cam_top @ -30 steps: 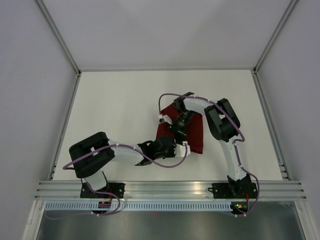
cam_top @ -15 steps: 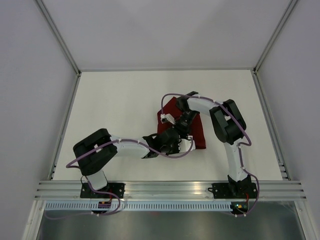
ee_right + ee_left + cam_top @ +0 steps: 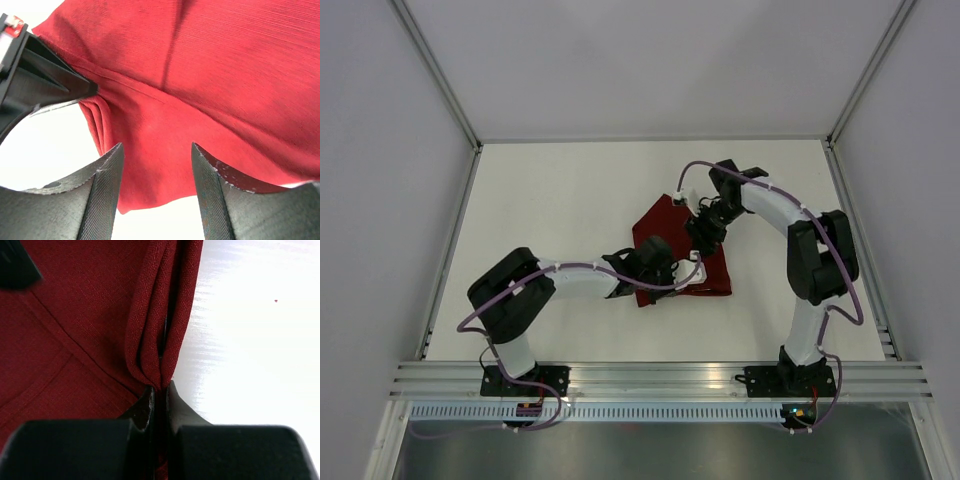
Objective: Fold the napkin, place the utensils inside, and roll it up
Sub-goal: Roll the napkin with the utensil
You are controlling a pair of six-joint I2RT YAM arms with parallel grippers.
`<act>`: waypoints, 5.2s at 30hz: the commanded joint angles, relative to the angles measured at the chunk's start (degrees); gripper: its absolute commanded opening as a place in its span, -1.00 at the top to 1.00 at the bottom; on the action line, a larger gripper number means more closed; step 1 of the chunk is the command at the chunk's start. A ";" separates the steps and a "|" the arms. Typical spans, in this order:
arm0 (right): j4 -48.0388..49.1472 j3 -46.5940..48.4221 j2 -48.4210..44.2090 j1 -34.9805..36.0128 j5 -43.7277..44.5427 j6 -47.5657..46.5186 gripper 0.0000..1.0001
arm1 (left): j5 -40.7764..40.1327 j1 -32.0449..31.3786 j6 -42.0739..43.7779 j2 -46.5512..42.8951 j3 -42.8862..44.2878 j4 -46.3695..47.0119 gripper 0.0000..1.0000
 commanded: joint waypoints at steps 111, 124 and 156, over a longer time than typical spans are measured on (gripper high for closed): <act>-7.45 -4.68 14.40 5.87 -8.35 -20.56 0.68 | -30.53 -8.09 -7.56 -24.12 -19.43 23.22 0.17; -9.56 -2.05 16.86 4.73 -9.15 -20.55 0.69 | -31.86 -16.80 -3.42 -7.48 -13.01 23.30 0.08; -10.35 -0.99 17.92 4.64 -8.62 -20.03 0.68 | -20.45 -11.79 -6.23 3.86 -10.28 22.26 0.95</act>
